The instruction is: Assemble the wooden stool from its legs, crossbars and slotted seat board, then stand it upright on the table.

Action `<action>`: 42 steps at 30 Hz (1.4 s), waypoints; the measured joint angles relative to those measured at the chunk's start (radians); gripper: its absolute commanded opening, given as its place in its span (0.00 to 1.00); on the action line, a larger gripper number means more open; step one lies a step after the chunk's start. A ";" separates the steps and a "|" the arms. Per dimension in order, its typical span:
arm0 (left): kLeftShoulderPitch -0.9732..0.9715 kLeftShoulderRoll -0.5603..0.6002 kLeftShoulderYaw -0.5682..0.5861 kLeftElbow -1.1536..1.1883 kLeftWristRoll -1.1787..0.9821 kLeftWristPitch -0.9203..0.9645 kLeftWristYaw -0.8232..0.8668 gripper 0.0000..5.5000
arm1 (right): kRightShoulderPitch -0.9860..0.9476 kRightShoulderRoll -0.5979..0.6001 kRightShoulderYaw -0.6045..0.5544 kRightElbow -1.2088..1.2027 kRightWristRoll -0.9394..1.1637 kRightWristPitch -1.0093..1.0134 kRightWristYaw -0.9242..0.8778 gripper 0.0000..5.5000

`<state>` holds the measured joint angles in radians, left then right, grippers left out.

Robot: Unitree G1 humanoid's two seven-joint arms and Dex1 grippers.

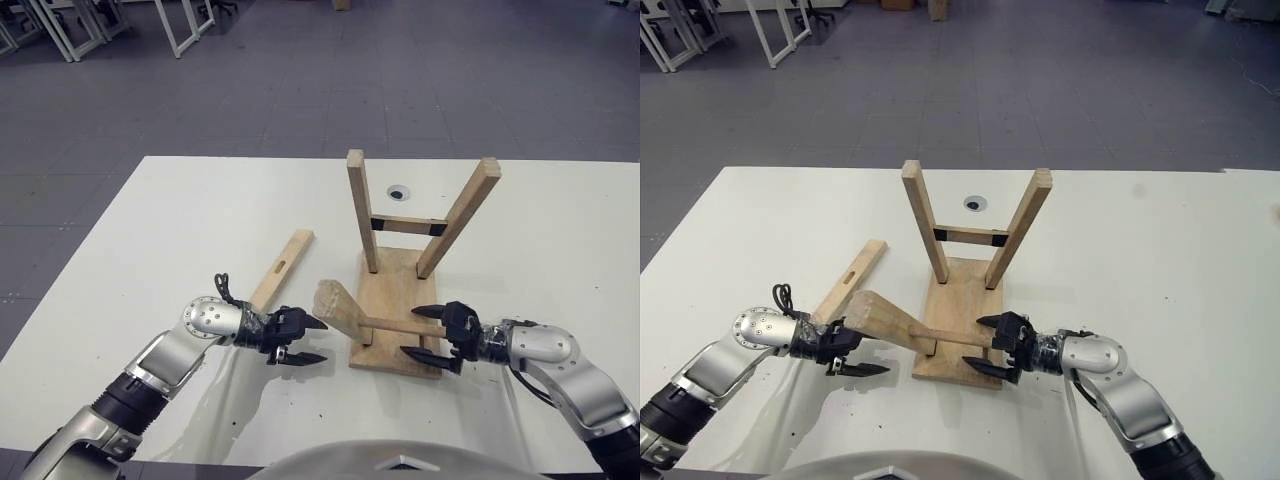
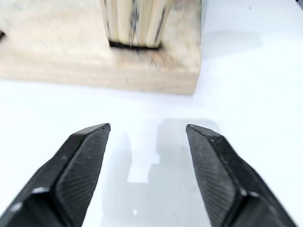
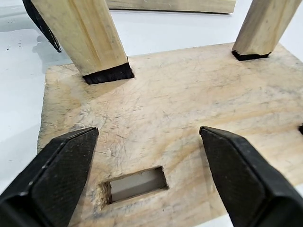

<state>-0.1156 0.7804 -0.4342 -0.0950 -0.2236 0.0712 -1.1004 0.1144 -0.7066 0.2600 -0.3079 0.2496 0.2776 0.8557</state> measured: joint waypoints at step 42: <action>0.283 -0.260 0.434 -0.173 0.012 0.574 0.669 0.52 | 0.092 0.175 -0.302 -0.269 0.077 0.260 -0.355 0.72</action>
<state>0.1672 0.5201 -0.0001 -0.2678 -0.2114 0.6457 -0.4313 0.2065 -0.5315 -0.0420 -0.5769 0.3268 0.5376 0.5010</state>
